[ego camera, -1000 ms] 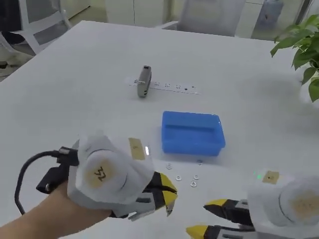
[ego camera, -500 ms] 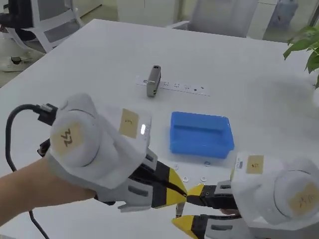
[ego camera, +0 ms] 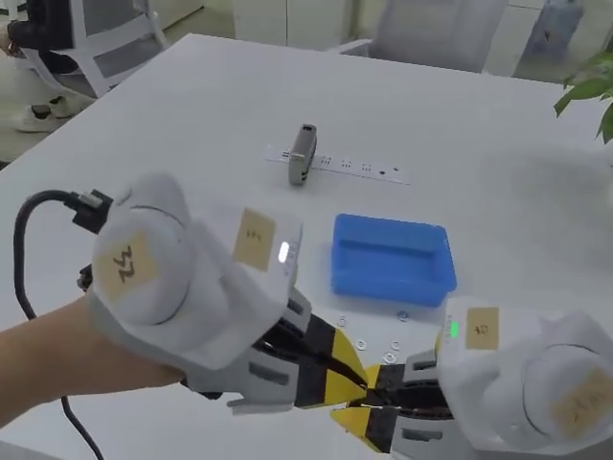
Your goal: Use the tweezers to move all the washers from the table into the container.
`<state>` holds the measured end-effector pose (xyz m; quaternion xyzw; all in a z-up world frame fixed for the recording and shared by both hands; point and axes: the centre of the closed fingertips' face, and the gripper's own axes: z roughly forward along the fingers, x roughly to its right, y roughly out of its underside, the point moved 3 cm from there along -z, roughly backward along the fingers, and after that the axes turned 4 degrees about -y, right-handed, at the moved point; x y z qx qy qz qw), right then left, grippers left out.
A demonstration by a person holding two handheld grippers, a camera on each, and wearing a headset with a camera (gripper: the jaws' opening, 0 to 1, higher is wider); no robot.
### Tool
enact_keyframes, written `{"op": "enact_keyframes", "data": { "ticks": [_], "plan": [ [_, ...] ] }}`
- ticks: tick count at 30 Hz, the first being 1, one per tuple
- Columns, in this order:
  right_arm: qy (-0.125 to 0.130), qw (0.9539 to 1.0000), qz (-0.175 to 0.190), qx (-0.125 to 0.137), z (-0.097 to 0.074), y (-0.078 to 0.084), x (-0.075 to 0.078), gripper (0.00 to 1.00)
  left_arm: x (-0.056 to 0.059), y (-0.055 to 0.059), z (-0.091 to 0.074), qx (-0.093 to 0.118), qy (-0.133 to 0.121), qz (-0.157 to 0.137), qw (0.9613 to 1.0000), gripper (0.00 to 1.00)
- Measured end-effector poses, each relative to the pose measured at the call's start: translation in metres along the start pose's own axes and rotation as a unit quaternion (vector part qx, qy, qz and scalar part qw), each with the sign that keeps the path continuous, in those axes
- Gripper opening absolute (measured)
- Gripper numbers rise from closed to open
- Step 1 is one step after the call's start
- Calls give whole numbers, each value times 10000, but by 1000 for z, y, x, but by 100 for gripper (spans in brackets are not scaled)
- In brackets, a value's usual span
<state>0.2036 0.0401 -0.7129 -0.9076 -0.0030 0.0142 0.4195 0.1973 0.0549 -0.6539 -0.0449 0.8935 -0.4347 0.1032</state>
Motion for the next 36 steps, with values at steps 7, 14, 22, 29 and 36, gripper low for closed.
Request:
{"op": "enact_keyframes", "data": {
  "ticks": [7,14,22,29,36],
  "plan": [
    [124,9999,19,60,-1,-1,5,2,-10,2,-3,283,-892,-594,9938,4],
    [490,9973,492,243,-3,1,25,2,-22,35,-26,648,-2527,-1853,9474,32],
    [1012,9886,986,513,-13,3,65,2,-19,89,-63,590,-4251,-2592,8652,71],
    [1346,9786,1334,797,-15,4,97,2,-17,118,-78,616,-5141,-3150,7954,87],
    [1667,9705,1478,922,-7,5,120,3,-18,136,-75,321,-5318,-3082,7881,90]
  ]
}}
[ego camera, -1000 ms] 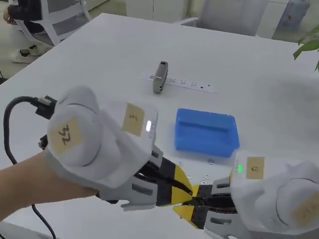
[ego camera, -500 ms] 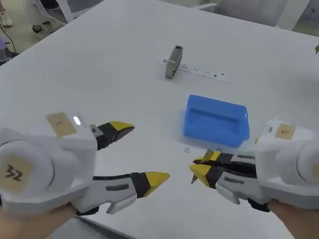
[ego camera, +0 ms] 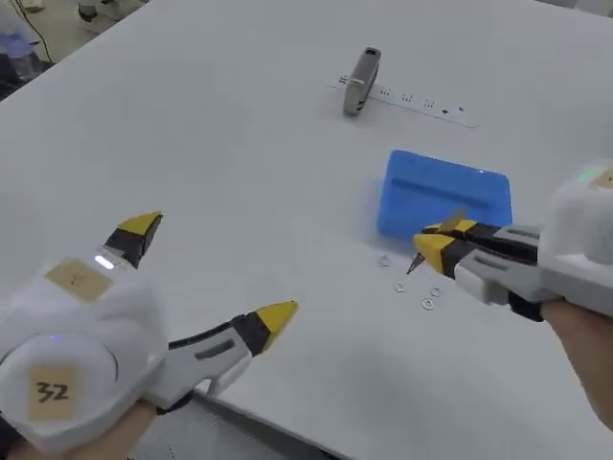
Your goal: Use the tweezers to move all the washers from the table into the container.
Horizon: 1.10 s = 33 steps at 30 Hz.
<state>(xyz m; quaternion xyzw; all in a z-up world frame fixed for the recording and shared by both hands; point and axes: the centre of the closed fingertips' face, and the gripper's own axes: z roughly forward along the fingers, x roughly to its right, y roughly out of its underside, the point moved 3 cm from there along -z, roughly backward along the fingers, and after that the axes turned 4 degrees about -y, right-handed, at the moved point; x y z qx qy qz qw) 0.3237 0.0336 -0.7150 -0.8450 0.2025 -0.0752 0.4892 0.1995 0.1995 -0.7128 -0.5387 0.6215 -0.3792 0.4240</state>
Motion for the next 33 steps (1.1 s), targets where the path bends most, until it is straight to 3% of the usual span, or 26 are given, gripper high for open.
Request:
{"op": "enact_keyframes", "data": {
  "ticks": [5,8,11,17,21,24,33],
  "plan": [
    [235,9996,152,45,13,0,14,3,3,12,7,-195,78,95,9997,88],
    [265,9983,492,169,21,1,20,3,4,11,8,-160,56,291,9994,87],
    [254,9974,648,199,28,3,24,3,6,13,10,-188,120,273,9994,87],
    [445,9951,859,221,40,17,34,3,9,18,12,-299,191,326,9988,81],
    [615,9927,1011,228,45,27,40,3,10,22,13,-389,209,386,9983,82],
    [602,9888,1335,275,52,35,44,3,11,26,14,-532,203,508,9971,81],
    [764,9889,1251,260,60,35,53,3,12,29,14,-627,214,577,9961,82]
  ]
}}
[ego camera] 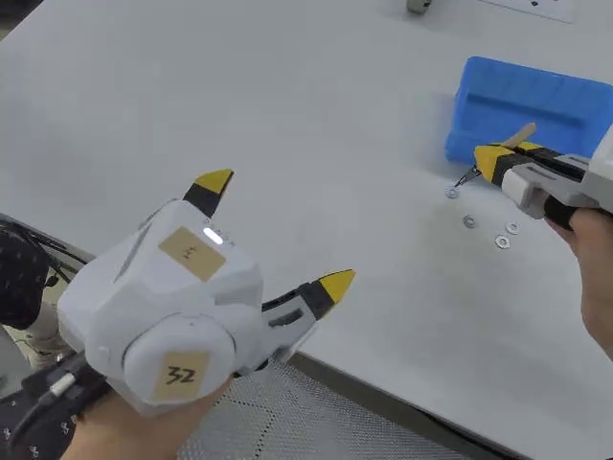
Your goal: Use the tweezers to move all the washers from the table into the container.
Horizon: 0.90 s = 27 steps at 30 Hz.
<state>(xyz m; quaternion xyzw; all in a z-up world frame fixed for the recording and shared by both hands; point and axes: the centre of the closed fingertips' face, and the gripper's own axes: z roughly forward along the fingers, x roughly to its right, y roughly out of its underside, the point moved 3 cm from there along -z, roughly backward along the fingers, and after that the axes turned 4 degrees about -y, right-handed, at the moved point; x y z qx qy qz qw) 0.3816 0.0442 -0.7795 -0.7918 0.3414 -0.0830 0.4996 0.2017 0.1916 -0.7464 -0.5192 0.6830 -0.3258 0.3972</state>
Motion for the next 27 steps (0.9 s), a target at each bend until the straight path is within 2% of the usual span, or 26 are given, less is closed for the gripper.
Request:
{"op": "enact_keyframes", "data": {
  "ticks": [4,11,20,23,27],
  "plan": [
    [-14,10000,-52,-74,6,3,0,3,1,2,1,-66,13,19,10000,82],
    [-26,9994,-281,-221,4,7,-3,3,0,3,1,-99,0,52,9999,82],
    [-26,9989,-424,-200,8,9,-7,3,1,4,1,-165,30,75,9998,82],
    [5,9994,-317,-166,8,9,-6,2,6,10,4,-349,167,127,9992,91],
    [46,9989,-425,-198,7,11,-6,2,7,13,4,-429,199,215,9986,91]
  ]
}}
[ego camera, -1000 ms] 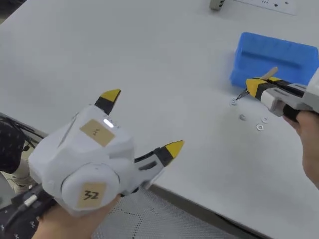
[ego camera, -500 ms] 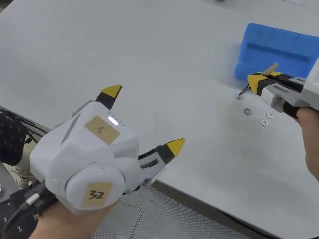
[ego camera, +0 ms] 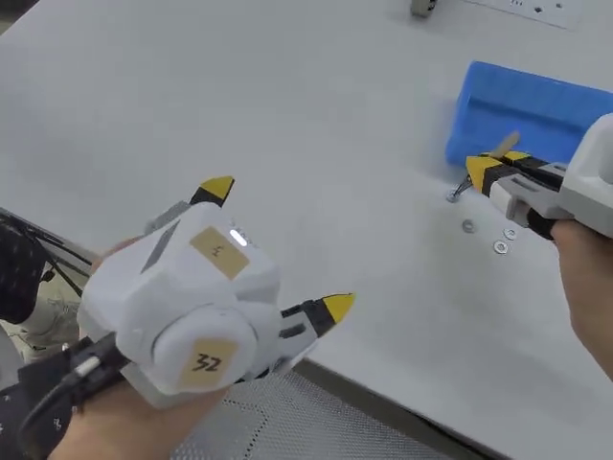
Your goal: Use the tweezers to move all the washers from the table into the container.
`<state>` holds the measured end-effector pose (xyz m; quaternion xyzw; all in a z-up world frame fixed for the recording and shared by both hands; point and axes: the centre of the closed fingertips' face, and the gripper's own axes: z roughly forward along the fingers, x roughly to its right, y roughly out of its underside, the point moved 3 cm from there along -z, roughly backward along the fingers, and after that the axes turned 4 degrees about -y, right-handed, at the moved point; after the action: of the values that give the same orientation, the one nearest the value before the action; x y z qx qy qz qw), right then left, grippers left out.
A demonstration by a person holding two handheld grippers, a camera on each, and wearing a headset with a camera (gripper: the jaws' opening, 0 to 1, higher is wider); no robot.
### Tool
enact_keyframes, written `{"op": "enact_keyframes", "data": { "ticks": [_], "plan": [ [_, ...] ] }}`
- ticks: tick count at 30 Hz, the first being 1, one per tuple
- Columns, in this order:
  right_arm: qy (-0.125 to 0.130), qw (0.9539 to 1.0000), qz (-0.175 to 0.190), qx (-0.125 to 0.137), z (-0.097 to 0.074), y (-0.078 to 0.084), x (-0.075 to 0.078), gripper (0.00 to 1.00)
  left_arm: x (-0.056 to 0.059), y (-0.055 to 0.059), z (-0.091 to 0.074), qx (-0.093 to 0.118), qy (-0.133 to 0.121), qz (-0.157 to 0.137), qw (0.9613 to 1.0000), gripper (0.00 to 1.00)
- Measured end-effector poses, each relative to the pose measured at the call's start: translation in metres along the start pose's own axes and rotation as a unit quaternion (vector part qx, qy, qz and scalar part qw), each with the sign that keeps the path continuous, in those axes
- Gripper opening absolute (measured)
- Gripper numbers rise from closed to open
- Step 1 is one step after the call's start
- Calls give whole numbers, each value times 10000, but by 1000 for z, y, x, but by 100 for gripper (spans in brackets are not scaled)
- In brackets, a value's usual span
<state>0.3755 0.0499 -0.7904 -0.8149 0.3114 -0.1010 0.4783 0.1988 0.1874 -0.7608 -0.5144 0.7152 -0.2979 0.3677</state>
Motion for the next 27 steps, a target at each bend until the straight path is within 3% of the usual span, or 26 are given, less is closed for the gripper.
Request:
{"op": "enact_keyframes", "data": {
  "ticks": [8,11,20,27],
  "plan": [
    [-60,9996,-178,-190,-1,2,-1,1,0,2,0,-48,-18,99,9999,90],
    [-218,9996,-94,-154,-5,-2,-4,1,1,1,0,4,-13,122,9999,87],
    [-340,9990,-234,-177,-18,-8,-9,1,0,2,1,-28,-21,165,9999,89],
    [-426,9989,-102,-137,-27,-17,-8,1,0,4,2,-76,-40,132,9999,93]
  ]
}}
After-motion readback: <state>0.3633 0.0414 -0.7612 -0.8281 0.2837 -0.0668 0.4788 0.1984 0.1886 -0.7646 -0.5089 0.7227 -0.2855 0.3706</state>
